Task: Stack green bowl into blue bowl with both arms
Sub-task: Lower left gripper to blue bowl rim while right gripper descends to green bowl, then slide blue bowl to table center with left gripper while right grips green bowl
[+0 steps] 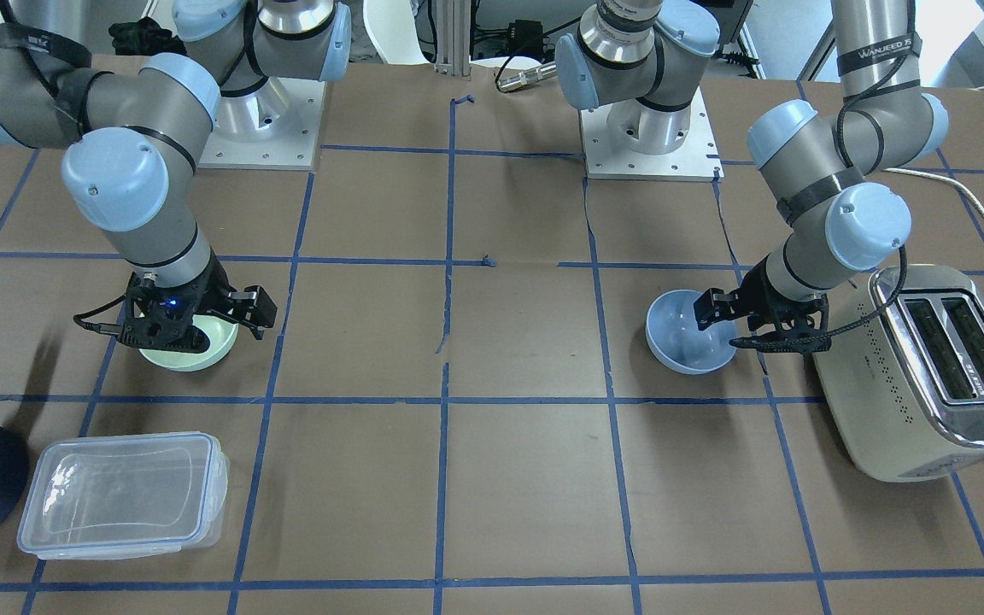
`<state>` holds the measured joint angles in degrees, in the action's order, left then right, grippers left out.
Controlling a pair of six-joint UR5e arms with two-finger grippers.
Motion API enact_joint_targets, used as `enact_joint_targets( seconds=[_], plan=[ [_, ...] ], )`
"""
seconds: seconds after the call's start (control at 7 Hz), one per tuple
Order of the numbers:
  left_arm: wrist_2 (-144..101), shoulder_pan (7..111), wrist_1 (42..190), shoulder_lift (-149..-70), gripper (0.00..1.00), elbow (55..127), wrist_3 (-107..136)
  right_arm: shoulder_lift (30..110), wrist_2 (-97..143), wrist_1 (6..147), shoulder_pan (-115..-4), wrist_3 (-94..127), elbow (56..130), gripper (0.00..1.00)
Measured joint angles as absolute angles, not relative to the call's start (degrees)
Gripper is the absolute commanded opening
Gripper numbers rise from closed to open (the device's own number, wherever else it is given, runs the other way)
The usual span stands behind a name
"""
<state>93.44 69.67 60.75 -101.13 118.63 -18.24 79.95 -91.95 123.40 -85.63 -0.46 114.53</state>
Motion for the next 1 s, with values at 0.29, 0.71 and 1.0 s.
enact_joint_targets(
  seconds=[0.29,0.71,1.0],
  plan=[
    [93.2,69.6,60.7,-101.3,0.0,118.7,-20.3,78.9,-92.2,125.4,-85.4,-0.2,117.4,1.0],
    [92.3,69.9,60.5,-100.9,0.0,118.0,-20.5,78.0,-92.2,125.9,-84.0,-0.1,119.2,0.99],
    [88.5,71.2,61.0,-100.3,0.0,116.5,-18.7,77.0,-92.1,126.0,-83.9,0.0,119.5,0.35]
  ],
)
